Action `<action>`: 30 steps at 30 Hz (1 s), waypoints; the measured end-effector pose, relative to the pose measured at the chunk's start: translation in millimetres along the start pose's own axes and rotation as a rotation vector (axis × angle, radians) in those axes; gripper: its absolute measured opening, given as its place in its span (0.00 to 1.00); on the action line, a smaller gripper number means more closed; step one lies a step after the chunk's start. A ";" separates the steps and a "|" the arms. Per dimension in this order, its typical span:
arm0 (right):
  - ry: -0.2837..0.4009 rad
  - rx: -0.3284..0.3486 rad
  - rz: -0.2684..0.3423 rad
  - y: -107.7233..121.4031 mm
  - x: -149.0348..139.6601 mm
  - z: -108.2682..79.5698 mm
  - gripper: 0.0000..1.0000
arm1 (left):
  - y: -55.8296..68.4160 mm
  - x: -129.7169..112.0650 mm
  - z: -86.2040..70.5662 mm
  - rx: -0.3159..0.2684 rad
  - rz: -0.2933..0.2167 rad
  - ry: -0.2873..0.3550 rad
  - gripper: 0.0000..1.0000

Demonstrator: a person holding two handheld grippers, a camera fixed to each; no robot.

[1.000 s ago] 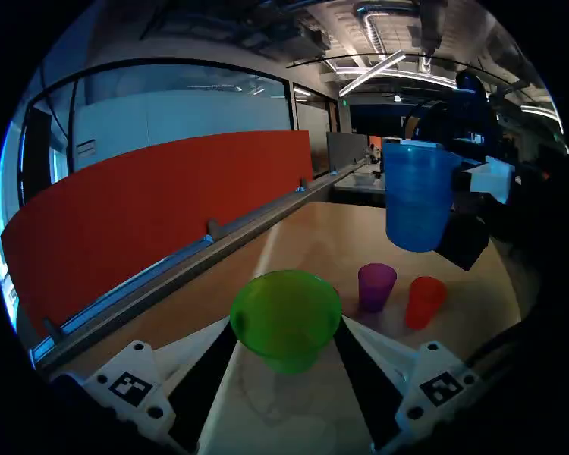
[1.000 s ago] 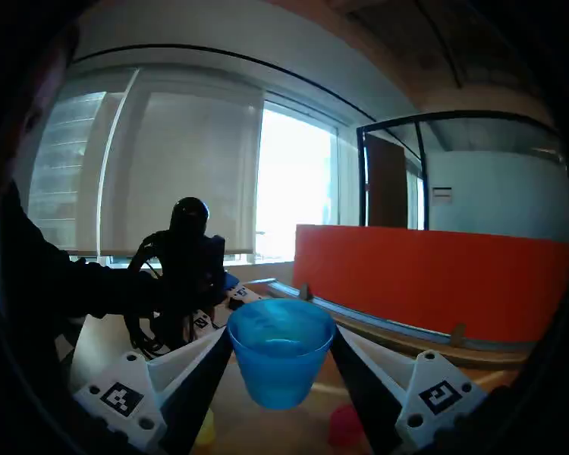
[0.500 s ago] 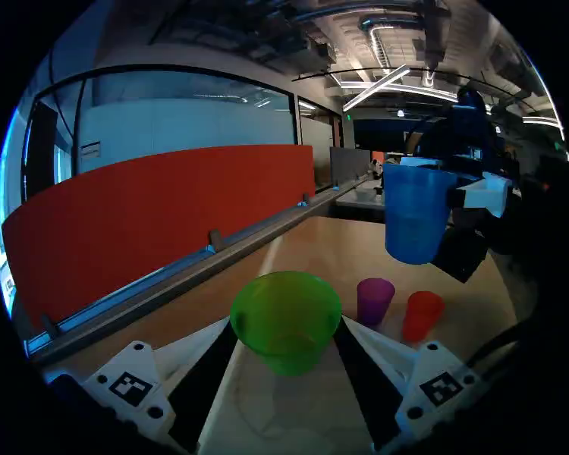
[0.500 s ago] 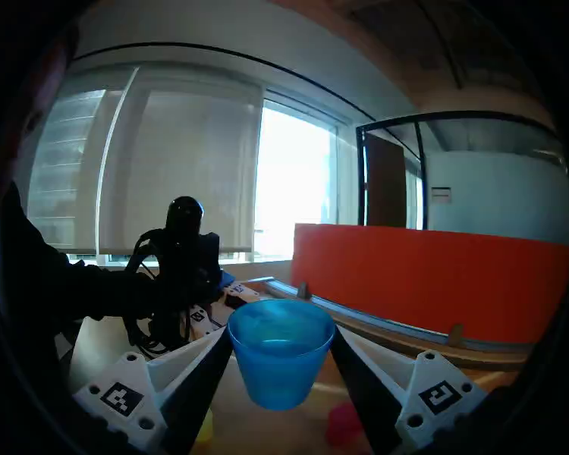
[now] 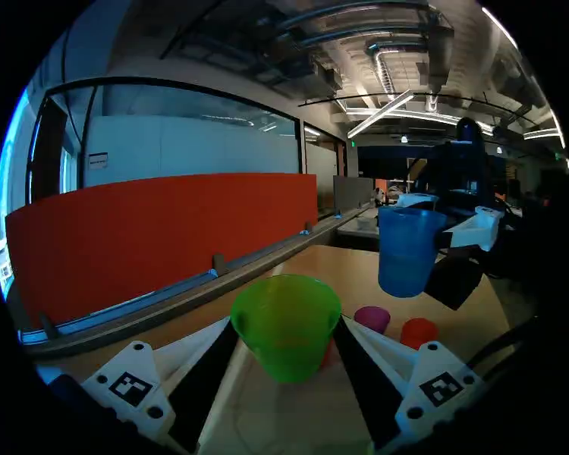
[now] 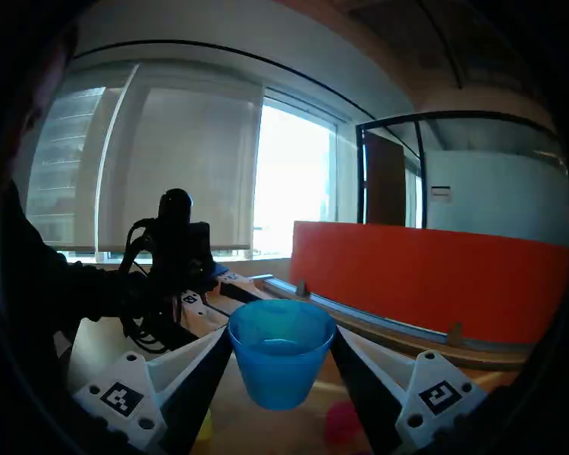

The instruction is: Pour water

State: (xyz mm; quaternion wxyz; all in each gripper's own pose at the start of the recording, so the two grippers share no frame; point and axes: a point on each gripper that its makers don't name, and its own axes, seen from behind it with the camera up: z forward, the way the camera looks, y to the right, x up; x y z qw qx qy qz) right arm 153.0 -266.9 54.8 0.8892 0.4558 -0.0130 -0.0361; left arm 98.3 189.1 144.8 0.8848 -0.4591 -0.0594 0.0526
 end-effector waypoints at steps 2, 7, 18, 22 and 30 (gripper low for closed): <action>0.000 0.001 0.001 -0.2 -0.1 0.2 0.90 | 1.0 2.5 0.4 -0.001 -0.003 0.010 0.86; -0.002 0.003 0.001 -0.8 0.3 0.8 0.90 | 2.8 9.6 0.8 -0.001 -0.013 0.040 0.86; -0.005 0.002 -0.002 -2.8 0.8 0.5 0.91 | 6.6 14.7 1.1 -0.003 -0.017 0.062 0.86; -0.008 0.001 -0.004 -3.6 1.6 0.1 0.90 | 6.2 18.3 -0.4 0.002 -0.022 0.072 0.86; -0.019 0.001 -0.008 -3.6 -2.3 -3.4 0.91 | 9.1 19.0 -4.6 0.010 -0.016 0.071 0.86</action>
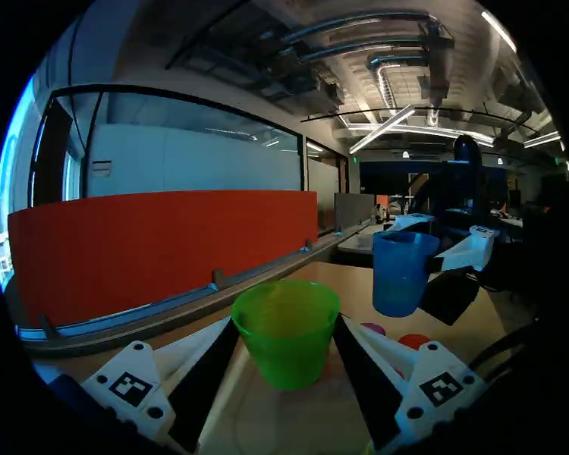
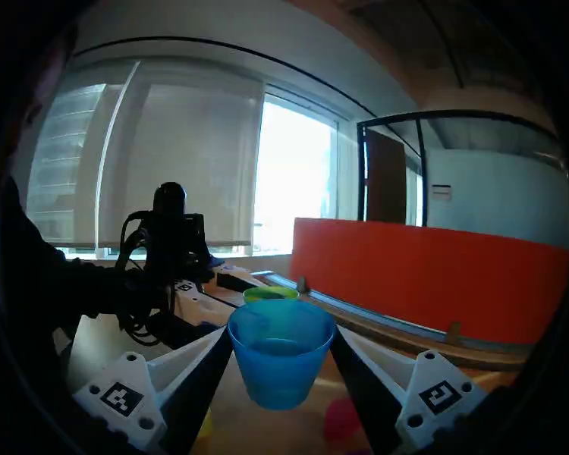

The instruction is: Pour water

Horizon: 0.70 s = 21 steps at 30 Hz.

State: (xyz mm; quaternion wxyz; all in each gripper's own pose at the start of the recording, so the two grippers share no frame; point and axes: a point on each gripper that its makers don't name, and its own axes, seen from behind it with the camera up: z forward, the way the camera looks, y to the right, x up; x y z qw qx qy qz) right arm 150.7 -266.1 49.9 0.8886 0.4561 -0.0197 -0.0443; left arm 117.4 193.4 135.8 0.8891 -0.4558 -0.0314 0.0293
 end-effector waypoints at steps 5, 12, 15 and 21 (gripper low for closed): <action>-0.011 0.004 -0.008 -1.2 -0.8 -2.1 0.90 | 3.9 4.1 -5.0 0.002 0.003 0.001 0.86; -0.025 0.012 -0.034 -2.7 2.2 -5.5 0.90 | 11.6 5.5 -15.4 0.012 0.002 -0.018 0.86; -0.034 0.015 -0.046 -1.9 2.8 -7.3 0.90 | 19.2 6.2 -20.5 0.009 0.004 -0.022 0.86; -0.046 0.018 -0.077 0.5 5.5 -9.7 0.91 | 32.9 3.9 -29.2 0.003 -0.005 -0.027 0.86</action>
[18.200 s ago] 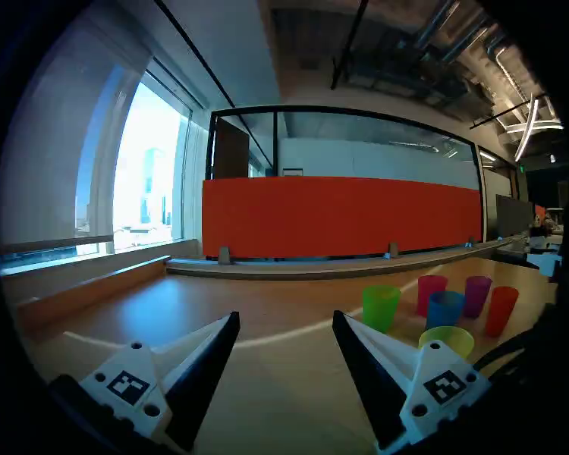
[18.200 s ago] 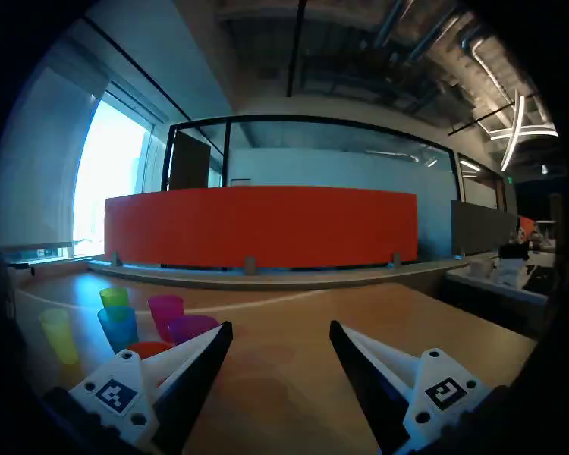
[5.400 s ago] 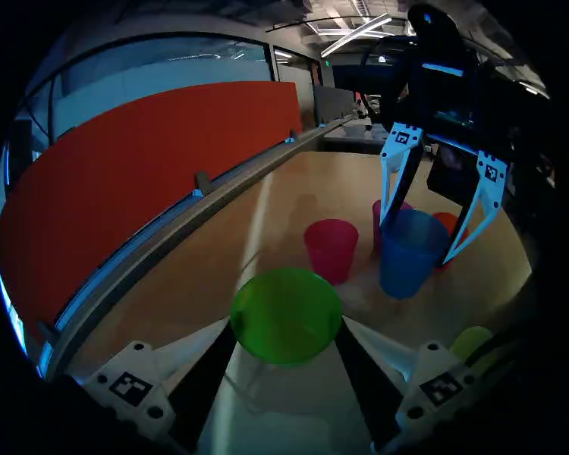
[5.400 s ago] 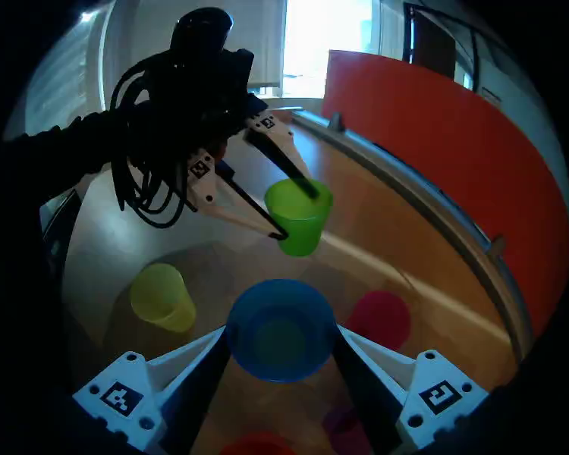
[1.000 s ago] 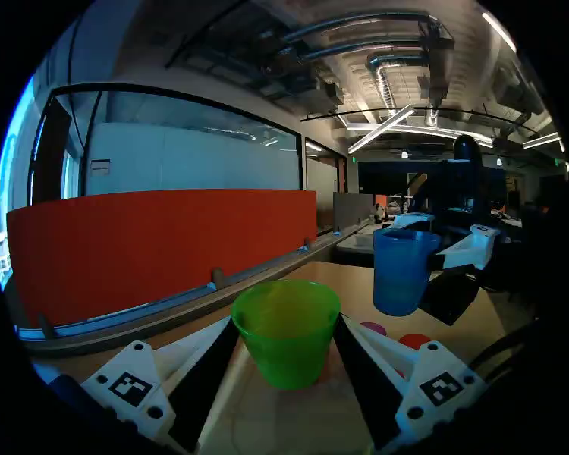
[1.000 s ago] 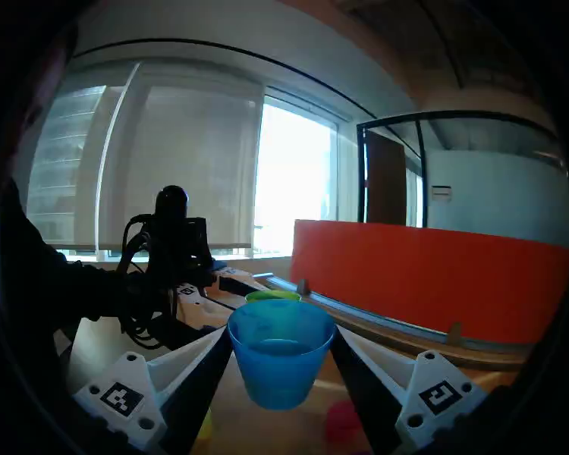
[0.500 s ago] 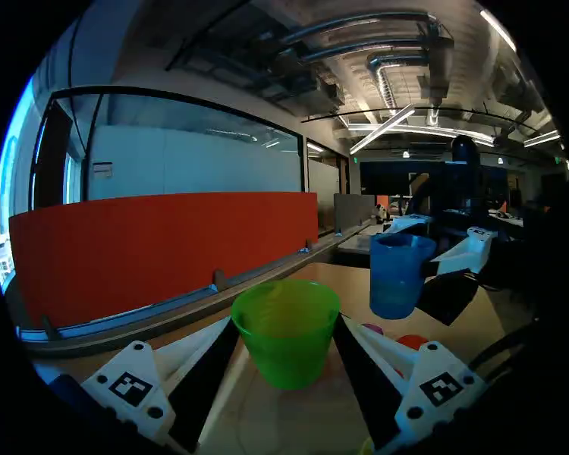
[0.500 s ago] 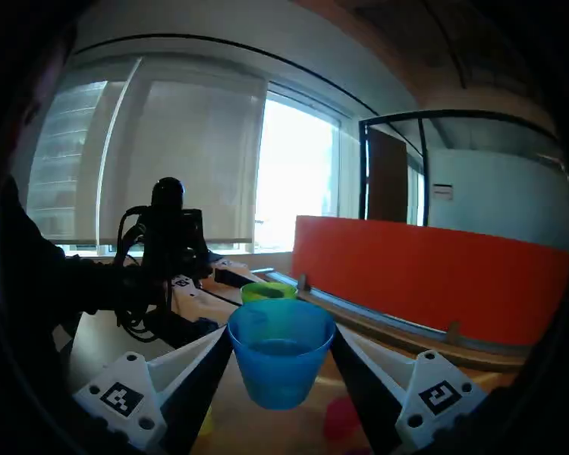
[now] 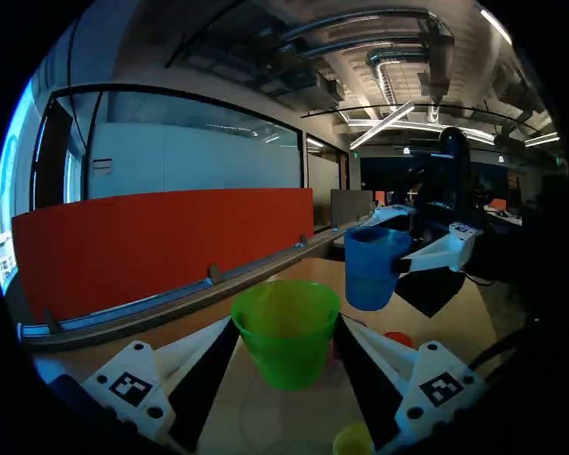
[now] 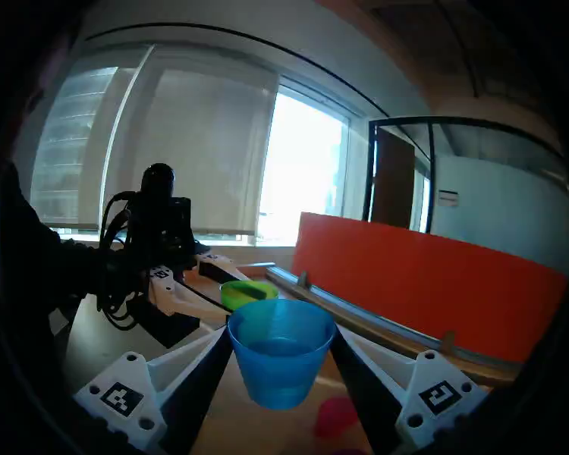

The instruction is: Pour water

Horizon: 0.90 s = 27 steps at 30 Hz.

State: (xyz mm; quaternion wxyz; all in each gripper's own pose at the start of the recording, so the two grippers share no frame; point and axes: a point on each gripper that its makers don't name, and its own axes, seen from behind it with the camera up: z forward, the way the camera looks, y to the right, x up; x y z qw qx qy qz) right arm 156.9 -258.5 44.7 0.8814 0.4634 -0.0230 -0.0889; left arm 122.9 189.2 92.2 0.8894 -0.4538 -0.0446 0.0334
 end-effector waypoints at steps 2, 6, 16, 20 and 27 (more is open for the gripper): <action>-0.005 0.001 -0.014 0.4 0.1 -0.6 0.90 | 3.5 -1.5 -2.3 -0.002 -0.005 -0.005 0.86; -0.015 0.004 -0.037 1.0 0.2 -1.2 0.90 | 10.5 -4.1 -5.8 -0.009 -0.012 -0.012 0.86; -0.037 0.006 -0.096 5.9 2.1 -2.1 0.91 | 24.1 -13.0 -13.4 -0.025 -0.012 -0.027 0.86; -0.040 0.007 -0.124 7.1 6.5 -2.6 0.90 | 31.6 -15.4 -16.0 -0.035 -0.015 -0.030 0.86; -0.052 0.009 -0.167 10.7 8.3 -3.2 0.90 | 43.2 -21.6 -18.5 -0.050 -0.015 -0.037 0.86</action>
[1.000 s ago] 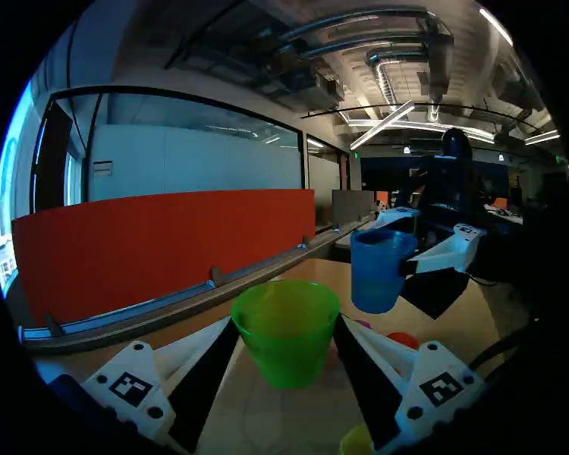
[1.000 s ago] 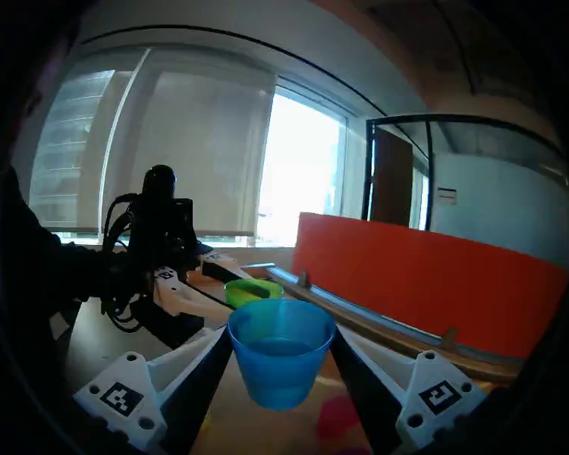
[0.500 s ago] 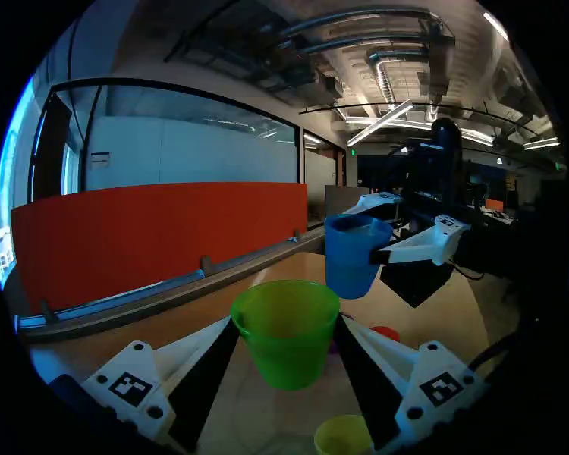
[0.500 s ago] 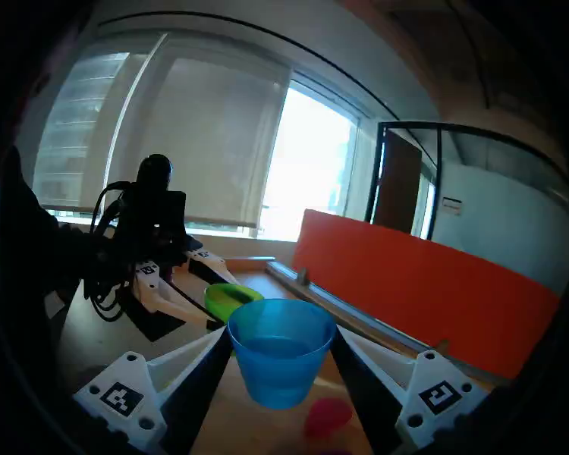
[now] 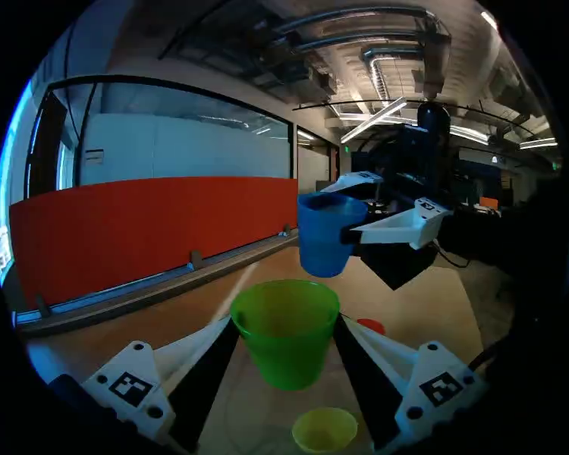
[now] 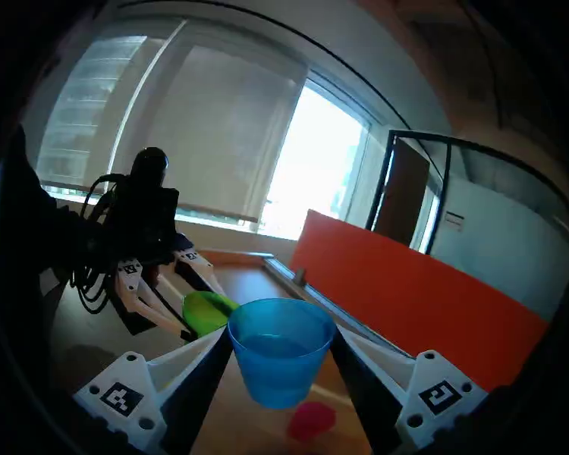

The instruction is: Pour water

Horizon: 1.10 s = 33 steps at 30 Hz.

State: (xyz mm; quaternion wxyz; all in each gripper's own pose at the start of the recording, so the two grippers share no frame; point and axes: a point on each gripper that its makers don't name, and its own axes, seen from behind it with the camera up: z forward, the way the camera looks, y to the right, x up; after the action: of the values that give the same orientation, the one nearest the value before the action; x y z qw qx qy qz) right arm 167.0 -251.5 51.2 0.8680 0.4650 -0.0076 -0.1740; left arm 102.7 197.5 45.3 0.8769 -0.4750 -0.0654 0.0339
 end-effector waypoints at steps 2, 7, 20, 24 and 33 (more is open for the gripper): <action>-0.005 0.000 -0.014 0.7 -0.6 0.5 0.90 | 2.7 -1.6 -0.3 -0.004 -0.001 -0.003 0.86; -0.012 0.002 -0.040 2.7 0.5 2.1 0.90 | 8.1 -3.4 -0.8 -0.011 -0.006 -0.004 0.86; -0.034 -0.003 -0.111 6.3 -1.6 4.9 0.90 | 17.7 -8.4 -0.9 -0.025 -0.011 -0.009 0.86; -0.036 -0.003 -0.129 7.8 -0.9 5.4 0.90 | 22.0 -10.3 -0.6 -0.033 -0.005 -0.013 0.86; -0.033 -0.003 -0.173 10.6 3.8 7.3 0.91 | 28.5 -15.9 1.8 -0.041 0.000 -0.018 0.86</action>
State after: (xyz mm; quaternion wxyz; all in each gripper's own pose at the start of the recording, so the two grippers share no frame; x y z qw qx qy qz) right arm 172.4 -253.2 63.4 0.8501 0.4597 0.0185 -0.2562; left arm 86.8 212.6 21.1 0.8663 -0.4927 -0.0740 0.0371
